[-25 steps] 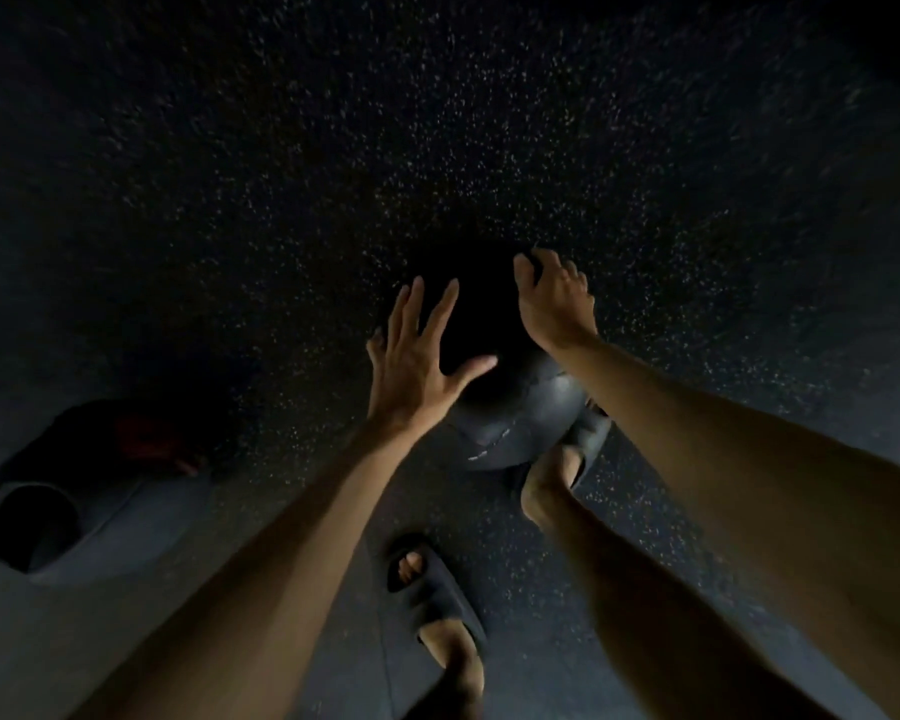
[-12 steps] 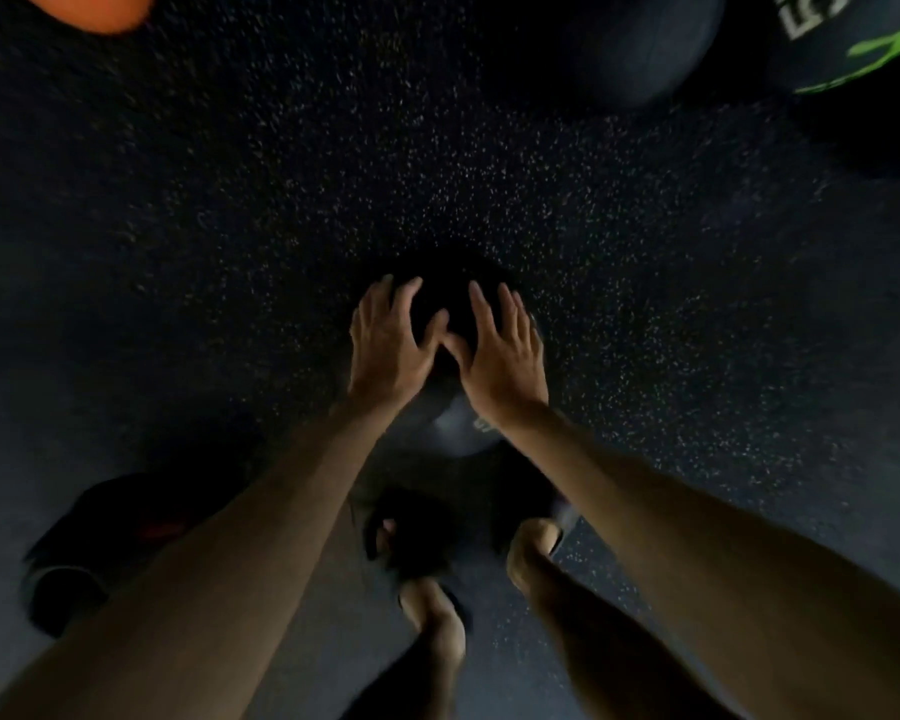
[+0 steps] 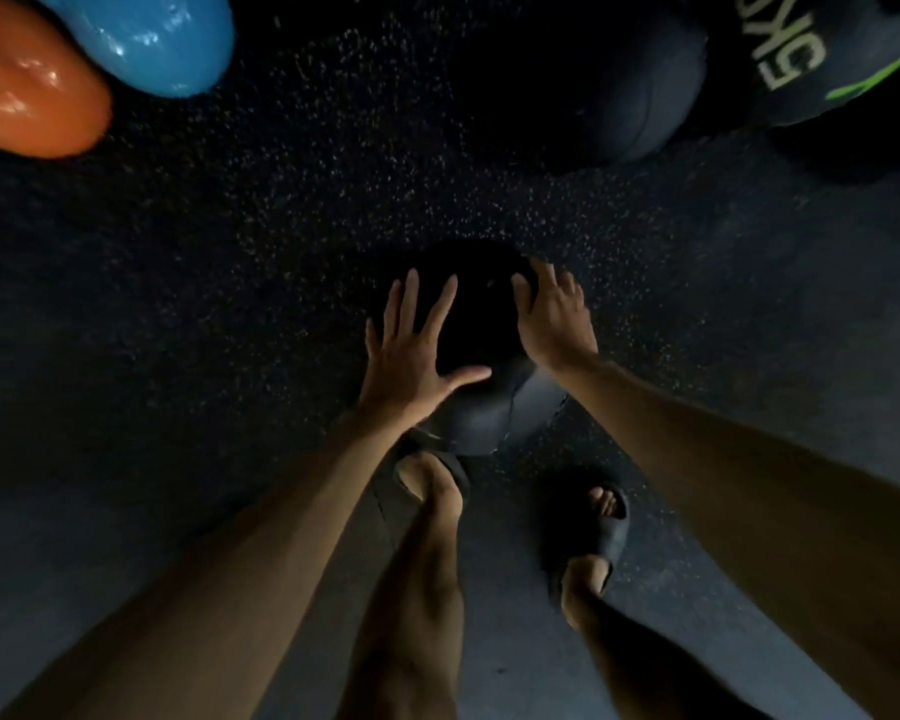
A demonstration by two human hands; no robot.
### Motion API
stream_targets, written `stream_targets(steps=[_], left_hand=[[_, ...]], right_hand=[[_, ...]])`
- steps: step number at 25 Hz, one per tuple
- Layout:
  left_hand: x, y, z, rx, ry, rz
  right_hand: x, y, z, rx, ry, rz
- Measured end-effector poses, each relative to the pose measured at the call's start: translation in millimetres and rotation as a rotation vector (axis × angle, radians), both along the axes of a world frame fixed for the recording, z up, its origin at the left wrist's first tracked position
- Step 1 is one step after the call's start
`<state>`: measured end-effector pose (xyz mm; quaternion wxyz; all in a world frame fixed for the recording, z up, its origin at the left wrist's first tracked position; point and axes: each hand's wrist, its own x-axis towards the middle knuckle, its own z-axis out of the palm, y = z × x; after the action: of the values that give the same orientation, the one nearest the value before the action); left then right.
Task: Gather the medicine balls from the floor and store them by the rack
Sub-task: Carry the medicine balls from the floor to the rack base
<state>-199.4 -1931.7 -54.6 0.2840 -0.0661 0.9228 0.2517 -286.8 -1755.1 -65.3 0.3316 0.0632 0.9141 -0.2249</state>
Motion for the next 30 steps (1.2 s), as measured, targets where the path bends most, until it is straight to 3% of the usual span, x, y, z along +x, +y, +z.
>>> stream_targets(steps=[3, 8, 10, 15, 21, 24, 27, 30], left_hand=[[-72.5, -20.4, -7.0, 0.072, -0.083, 0.109], [-183.3, -35.0, -15.7, -0.001, -0.209, 0.553], [-200.9, -44.9, -17.1, -0.017, -0.171, 0.560], [-177.1, -62.9, -13.7, 0.010, 0.199, 0.517], [-185.0, -46.2, -8.8, 0.017, 0.155, 0.723], [-235.8, -33.8, -3.3, -0.054, 0.080, 0.794], [-293.9, -48.5, -2.3, -0.088, 0.035, 0.854], [-335.6, -69.5, -3.0, -0.066, 0.009, 0.890]], right_hand=[[21.2, 6.3, 18.2, 0.052, 0.178, 0.016], [40.5, -20.2, 40.8, 0.044, 0.169, 0.248], [19.2, -39.8, 36.5, 0.018, 0.202, 0.279], [-93.4, -86.0, 27.1, -0.031, 0.197, 0.220], [-245.8, -109.8, 12.0, -0.068, 0.052, 0.165], [-287.8, -107.1, 14.8, -0.121, 0.114, 0.086], [-295.0, -101.4, 27.1, -0.175, 0.310, 0.274], [-289.5, -93.0, 21.8, -0.183, 0.263, 0.463]])
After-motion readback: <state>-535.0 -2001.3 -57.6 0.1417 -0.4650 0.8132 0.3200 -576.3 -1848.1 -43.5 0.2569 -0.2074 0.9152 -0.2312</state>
